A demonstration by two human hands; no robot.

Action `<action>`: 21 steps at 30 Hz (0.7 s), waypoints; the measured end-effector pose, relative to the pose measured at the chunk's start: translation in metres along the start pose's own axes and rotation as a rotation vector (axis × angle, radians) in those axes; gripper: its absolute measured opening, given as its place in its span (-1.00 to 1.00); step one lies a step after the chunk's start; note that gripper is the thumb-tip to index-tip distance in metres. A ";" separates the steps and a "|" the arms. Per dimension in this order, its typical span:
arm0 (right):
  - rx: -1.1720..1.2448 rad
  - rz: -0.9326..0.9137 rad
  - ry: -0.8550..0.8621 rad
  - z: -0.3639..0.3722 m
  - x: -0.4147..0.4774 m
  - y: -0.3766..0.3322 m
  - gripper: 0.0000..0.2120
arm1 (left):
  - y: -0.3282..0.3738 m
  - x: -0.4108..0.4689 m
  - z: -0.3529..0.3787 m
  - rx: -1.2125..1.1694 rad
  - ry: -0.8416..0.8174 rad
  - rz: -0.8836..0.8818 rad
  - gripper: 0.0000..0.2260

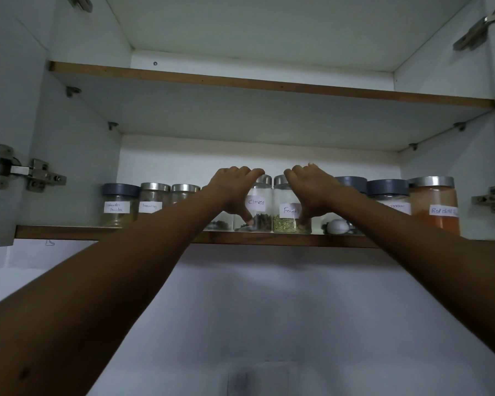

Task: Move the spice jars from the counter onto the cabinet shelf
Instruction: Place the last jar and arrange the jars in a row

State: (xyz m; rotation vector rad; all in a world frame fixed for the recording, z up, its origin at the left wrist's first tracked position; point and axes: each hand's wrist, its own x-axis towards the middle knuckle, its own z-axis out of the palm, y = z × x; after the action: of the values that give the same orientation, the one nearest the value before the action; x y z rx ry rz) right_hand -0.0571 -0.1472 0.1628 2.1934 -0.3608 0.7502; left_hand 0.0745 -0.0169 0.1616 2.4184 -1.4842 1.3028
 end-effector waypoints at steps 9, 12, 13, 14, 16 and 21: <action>0.066 0.072 -0.043 0.031 0.034 -0.013 -0.18 | -0.014 0.022 0.030 -0.021 -0.035 -0.015 0.01; 0.081 0.091 -0.055 0.042 0.048 -0.017 -0.18 | -0.021 0.032 0.044 -0.008 -0.040 -0.021 0.01; 0.087 0.094 -0.059 0.046 0.053 -0.018 -0.17 | -0.023 0.036 0.049 0.001 -0.040 -0.020 0.01; 0.093 0.097 -0.061 0.050 0.057 -0.019 -0.17 | -0.025 0.039 0.054 0.011 -0.039 -0.019 0.01; 0.110 0.107 -0.063 0.058 0.065 -0.021 -0.18 | -0.028 0.047 0.064 0.028 -0.032 -0.018 0.00; 0.143 0.123 -0.065 0.079 0.085 -0.023 -0.18 | -0.036 0.061 0.084 0.075 -0.042 -0.016 -0.01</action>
State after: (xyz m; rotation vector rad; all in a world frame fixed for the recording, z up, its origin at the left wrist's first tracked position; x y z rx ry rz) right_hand 0.0516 -0.1927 0.1604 2.3503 -0.4924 0.7945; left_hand 0.1672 -0.0762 0.1613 2.5135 -1.4485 1.3362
